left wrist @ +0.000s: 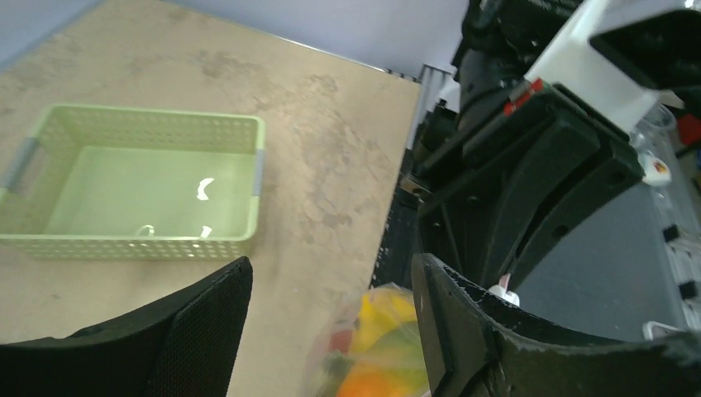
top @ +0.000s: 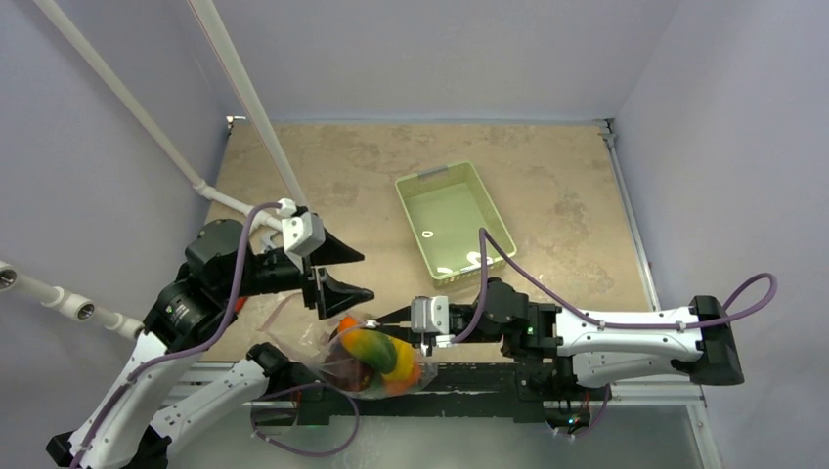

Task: Place the food in the zip-top bag and seal the zipper
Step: Adjust the zipper food storage bag at the center of the board, then zip the zipper food storage bag at the center of the board.

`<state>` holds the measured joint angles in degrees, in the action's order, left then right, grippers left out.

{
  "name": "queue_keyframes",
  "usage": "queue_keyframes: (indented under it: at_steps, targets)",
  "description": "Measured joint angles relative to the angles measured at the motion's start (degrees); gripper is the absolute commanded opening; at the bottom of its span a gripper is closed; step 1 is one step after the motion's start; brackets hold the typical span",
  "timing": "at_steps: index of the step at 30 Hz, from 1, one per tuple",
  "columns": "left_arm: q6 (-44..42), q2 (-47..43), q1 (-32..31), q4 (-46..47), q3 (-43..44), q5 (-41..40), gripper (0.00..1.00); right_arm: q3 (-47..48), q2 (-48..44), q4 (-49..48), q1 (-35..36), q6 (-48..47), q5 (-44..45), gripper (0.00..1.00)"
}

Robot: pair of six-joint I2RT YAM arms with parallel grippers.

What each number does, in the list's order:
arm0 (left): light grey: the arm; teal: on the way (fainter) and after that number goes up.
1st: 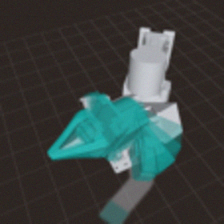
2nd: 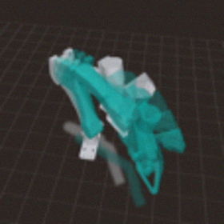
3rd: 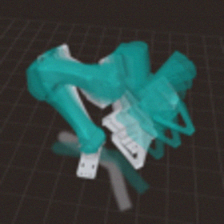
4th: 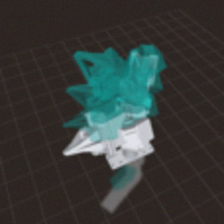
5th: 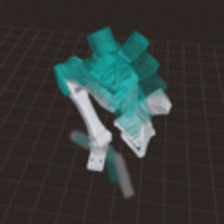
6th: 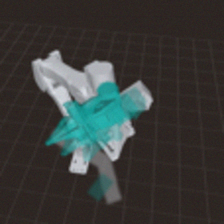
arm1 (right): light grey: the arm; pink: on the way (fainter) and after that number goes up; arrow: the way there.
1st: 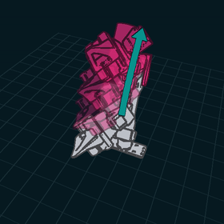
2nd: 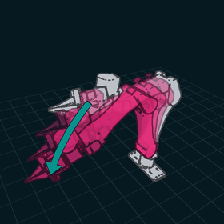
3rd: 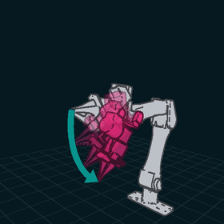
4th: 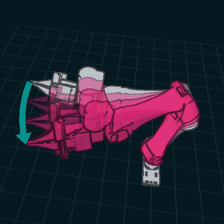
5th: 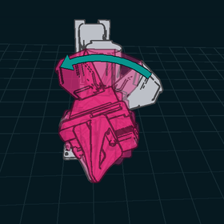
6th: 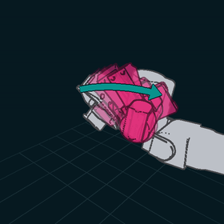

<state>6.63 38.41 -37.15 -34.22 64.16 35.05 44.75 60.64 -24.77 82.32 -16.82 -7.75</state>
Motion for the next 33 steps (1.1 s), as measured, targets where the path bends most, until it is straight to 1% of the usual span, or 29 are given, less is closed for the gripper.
queue_keyframes:
  at_steps: [5, 10, 15, 19, 26, 33]
  targets:
    - [-0.02, -0.04, 0.00, -0.20, -2.62, 7.69, 0.64, 1.18, -0.39, 3.96, 0.00, 2.21, -2.54, 0.00]
    - [0.22, -1.40, 0.00, -0.15, -2.91, 11.52, 0.61, 2.62, -0.42, 7.45, 0.00, 4.39, -3.85, 0.00]
    - [0.26, -1.99, 0.00, -0.31, -2.89, 14.16, 0.58, 2.80, -0.79, 9.60, 0.00, 6.60, -4.24, 0.00]
    - [0.98, -1.95, 0.00, -0.79, -2.78, 16.04, 0.54, 3.37, -0.79, 11.15, 0.00, 8.68, -4.22, 0.00]
    - [1.29, -0.85, 0.00, -2.99, -0.55, 18.51, 0.50, 5.75, 0.15, 13.60, -0.31, 11.67, -4.24, 0.00]
    - [1.29, -0.85, 0.00, -4.66, -0.31, 18.78, 0.46, 9.70, 4.24, 15.39, -4.35, 14.69, -5.99, 0.00]
